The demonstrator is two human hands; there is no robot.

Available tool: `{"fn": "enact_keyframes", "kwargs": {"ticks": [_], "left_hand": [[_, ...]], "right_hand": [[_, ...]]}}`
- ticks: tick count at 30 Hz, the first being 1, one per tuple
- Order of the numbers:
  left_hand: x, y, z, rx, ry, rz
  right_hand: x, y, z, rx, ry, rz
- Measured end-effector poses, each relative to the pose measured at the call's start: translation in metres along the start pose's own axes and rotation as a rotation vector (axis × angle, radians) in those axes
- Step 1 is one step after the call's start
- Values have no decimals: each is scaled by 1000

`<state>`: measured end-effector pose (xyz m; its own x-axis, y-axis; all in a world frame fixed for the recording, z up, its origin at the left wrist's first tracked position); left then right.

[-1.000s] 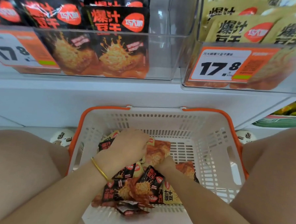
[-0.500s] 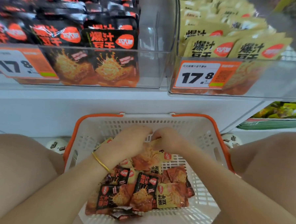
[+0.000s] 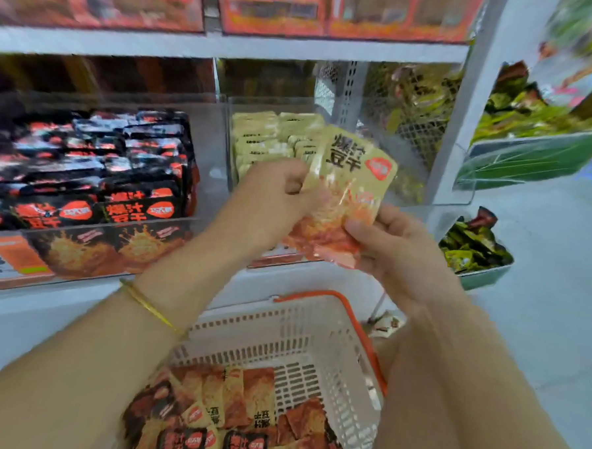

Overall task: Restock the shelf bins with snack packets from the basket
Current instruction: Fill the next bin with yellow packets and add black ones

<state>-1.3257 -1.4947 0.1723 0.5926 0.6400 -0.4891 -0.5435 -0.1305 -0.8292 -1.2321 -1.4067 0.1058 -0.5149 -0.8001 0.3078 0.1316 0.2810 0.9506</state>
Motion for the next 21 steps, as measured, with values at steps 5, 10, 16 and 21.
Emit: {"fn": "enact_keyframes", "kwargs": {"ticks": [5,10,16,21], "left_hand": [[-2,-3,65,11,-65,383],[26,36,118,-16,182,736],[49,85,151,-102,399,1006],[51,86,147,-84,415,979]], "right_hand": [[-71,102,63,-257,-418,-478],[-106,97,169,-112,-448,-1083],[-105,36,270,69,-405,-1227],[-96,11,290,133,-355,-1165]]}}
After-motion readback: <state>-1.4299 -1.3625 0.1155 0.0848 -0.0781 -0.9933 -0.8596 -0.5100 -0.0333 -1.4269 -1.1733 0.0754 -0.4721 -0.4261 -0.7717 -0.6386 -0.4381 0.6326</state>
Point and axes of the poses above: each hand's wrist, its own z-axis towards the middle knuckle, its own x-axis out of the palm, y = z × x, the point moved 10 cm from there along z, towards the middle knuckle, and after that the axes turned 1 degree about x, right-handed, at the moved point
